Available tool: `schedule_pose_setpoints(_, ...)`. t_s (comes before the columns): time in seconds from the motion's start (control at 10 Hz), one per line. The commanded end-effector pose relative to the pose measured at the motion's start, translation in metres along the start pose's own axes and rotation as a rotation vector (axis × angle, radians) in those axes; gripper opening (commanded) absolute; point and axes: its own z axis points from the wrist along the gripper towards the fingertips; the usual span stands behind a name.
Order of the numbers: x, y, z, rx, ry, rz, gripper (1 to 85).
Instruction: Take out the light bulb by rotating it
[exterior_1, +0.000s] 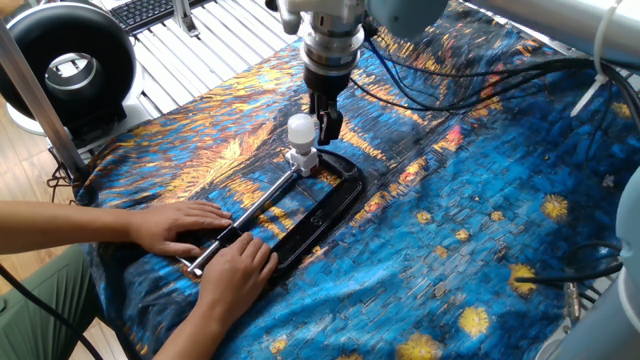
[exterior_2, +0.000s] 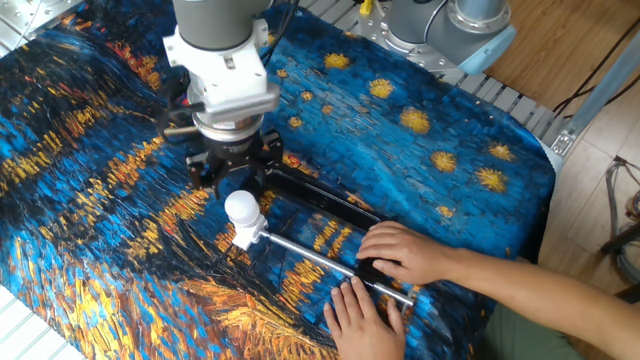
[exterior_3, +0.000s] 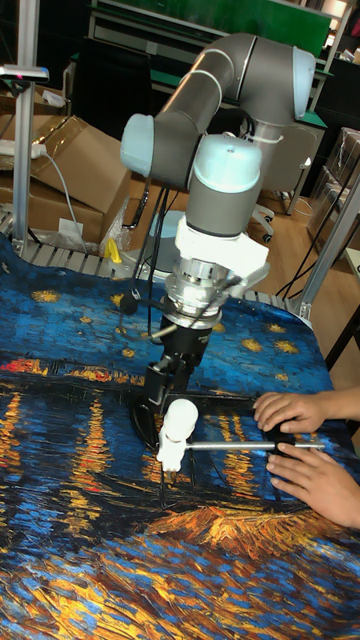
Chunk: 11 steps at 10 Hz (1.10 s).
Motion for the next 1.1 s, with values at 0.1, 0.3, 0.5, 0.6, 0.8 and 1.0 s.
schedule_pose_setpoints(0.1, -0.002, 0.016, -0.008, -0.061, -0.008, 0.383, 64.3)
schedule_pose_setpoints(0.3, -0.004, 0.020, -0.013, -0.072, 0.006, 0.526, 61.0)
schedule_pose_setpoints(0.5, -0.011, 0.022, -0.015, -0.077, 0.014, 0.604, 57.7)
schedule_pose_setpoints(0.6, -0.012, 0.019, -0.016, -0.062, 0.027, 0.627, 56.3)
schedule_pose_setpoints(0.8, -0.016, 0.016, -0.014, -0.051, 0.034, 0.657, 54.0)
schedule_pose_setpoints(1.0, -0.019, 0.010, -0.012, -0.028, 0.036, 0.666, 51.7)
